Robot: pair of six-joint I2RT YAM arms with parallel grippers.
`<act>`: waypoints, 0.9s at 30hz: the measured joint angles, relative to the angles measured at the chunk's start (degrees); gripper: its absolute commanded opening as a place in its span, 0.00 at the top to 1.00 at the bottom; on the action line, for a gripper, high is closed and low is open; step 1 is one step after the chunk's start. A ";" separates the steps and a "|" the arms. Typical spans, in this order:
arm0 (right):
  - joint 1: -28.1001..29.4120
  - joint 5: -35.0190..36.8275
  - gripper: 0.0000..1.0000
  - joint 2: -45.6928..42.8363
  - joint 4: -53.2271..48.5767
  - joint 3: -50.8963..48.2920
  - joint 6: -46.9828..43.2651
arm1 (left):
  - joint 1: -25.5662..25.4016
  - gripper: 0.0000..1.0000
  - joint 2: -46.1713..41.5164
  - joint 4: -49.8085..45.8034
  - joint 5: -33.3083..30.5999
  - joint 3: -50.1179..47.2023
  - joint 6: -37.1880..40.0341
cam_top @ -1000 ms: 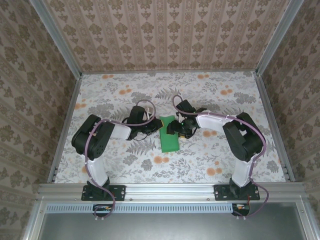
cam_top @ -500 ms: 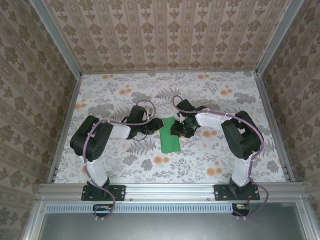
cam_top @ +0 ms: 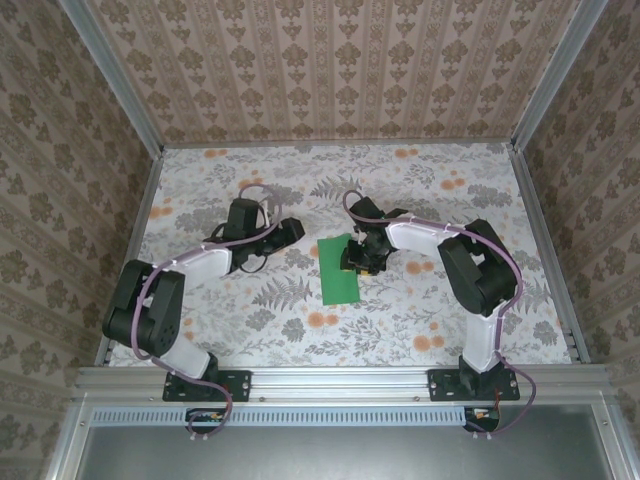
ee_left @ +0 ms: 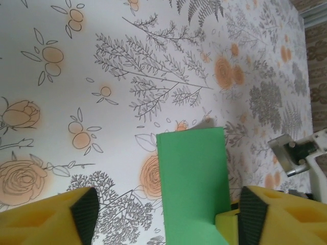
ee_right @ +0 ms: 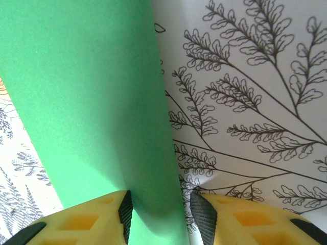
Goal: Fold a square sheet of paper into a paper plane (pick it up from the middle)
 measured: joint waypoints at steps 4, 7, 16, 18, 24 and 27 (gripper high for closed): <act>0.22 0.35 0.54 0.31 -0.48 0.44 0.20 | -0.04 0.00 0.00 -0.46 0.07 -1.05 2.49; 0.26 0.42 0.53 0.37 -0.55 0.46 0.15 | -0.04 0.00 0.00 -0.09 0.55 -1.97 3.30; 0.33 0.42 0.52 1.03 -1.14 0.87 -0.48 | -2.03 0.00 0.02 1.11 1.86 -2.64 4.92; 0.33 0.44 0.53 1.20 -1.40 1.07 -0.48 | -2.99 0.00 0.17 1.29 2.49 -2.58 5.33; 0.33 0.48 0.52 1.55 -1.81 1.38 -0.48 | -6.60 0.00 2.75 2.16 4.04 -1.14 5.40; 0.33 0.48 0.52 1.70 -1.92 1.49 -0.55 | -6.93 0.05 4.76 2.86 5.03 -0.28 4.76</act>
